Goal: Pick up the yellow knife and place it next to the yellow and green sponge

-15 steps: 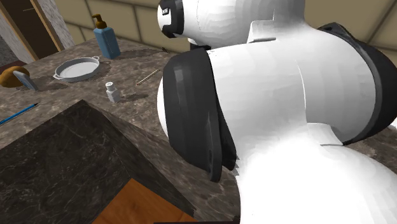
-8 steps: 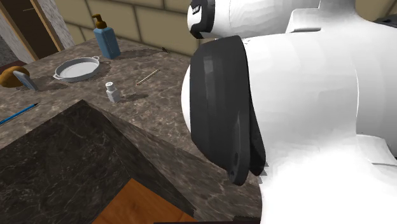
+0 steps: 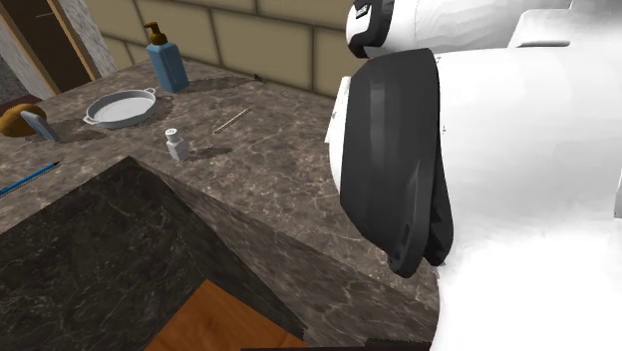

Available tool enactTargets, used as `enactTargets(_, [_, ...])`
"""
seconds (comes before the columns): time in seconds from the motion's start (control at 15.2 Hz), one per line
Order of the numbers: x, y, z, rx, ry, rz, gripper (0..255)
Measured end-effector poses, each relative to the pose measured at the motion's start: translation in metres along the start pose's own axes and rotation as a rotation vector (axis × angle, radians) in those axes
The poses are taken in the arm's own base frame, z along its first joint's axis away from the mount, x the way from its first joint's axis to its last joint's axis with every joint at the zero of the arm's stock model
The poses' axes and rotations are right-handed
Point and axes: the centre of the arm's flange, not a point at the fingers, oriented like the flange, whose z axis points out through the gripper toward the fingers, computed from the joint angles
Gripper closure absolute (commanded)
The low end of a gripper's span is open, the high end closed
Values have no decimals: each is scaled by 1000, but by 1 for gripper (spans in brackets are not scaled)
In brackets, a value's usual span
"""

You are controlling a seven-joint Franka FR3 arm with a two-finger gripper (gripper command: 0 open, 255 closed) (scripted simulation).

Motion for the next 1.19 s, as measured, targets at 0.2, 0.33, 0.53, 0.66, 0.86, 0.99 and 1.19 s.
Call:
enactTargets(0.2, [-38,16,-2,0,0,0,255])
enactTargets(0.33, [-64,25,-4,0,0,0,255])
enactTargets(0.53, [-101,39,-4,0,0,0,255])
enactTargets(0.66, [-123,50,-2,-1,1,0,255])
enactTargets(0.86, [-161,58,-4,0,0,0,255])
enactTargets(0.99, [-186,72,-6,0,0,0,255])
enactTargets(1.19, [-223,90,-7,-1,1,0,255])
